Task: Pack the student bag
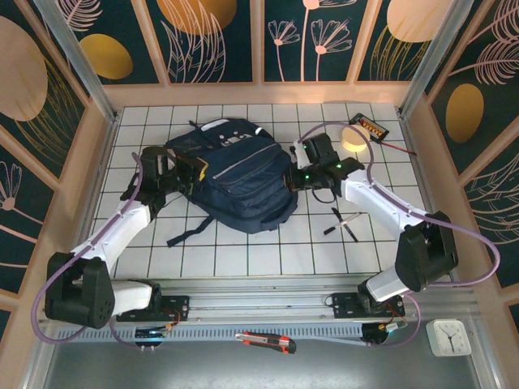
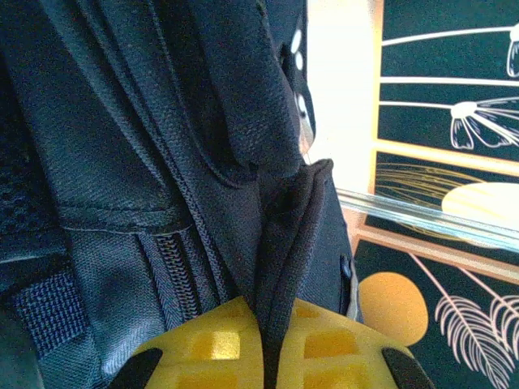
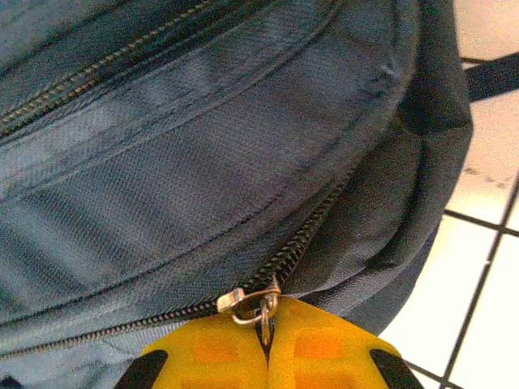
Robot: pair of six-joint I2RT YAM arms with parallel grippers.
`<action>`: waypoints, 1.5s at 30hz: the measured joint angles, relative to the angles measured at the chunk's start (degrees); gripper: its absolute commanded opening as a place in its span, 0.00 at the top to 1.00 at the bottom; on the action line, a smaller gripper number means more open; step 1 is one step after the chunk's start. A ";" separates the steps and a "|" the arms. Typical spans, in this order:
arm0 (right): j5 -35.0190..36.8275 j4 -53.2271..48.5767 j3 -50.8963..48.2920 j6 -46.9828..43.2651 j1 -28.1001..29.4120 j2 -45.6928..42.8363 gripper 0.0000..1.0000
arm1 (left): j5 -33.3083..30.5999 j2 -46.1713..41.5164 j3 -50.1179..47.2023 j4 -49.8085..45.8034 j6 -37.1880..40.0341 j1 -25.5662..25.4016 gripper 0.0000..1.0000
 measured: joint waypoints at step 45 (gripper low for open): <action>-6.36 -7.67 29.18 4.11 19.50 27.36 1.00 | 2.51 -21.99 -21.55 5.70 -10.56 8.92 0.17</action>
